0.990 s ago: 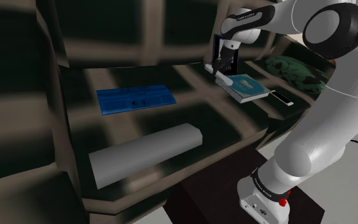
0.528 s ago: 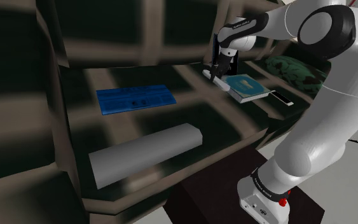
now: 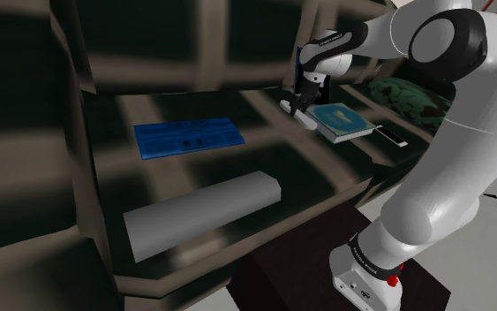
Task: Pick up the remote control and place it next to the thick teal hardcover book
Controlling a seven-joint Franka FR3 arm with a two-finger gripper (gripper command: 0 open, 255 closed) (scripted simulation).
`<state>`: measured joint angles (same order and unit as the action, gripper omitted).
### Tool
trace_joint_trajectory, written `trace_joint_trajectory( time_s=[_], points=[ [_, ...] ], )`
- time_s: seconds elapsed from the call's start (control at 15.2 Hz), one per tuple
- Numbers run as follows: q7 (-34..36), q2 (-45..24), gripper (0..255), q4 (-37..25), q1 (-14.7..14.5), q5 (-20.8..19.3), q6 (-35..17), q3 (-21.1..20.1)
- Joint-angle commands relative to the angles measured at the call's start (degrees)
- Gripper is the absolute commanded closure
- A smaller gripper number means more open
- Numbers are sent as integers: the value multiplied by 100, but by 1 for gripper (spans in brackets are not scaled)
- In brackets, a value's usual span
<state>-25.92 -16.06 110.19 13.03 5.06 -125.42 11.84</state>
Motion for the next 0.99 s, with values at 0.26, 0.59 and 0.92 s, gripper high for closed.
trace_joint_trajectory(
  time_s=[0.26,0.59,0.92],
  points=[
    [1,-6,0,6,3,-1,-2,3],
    [35,172,0,-152,-2,-58,331,19],
    [63,308,0,-327,-8,-101,638,32]
  ],
)
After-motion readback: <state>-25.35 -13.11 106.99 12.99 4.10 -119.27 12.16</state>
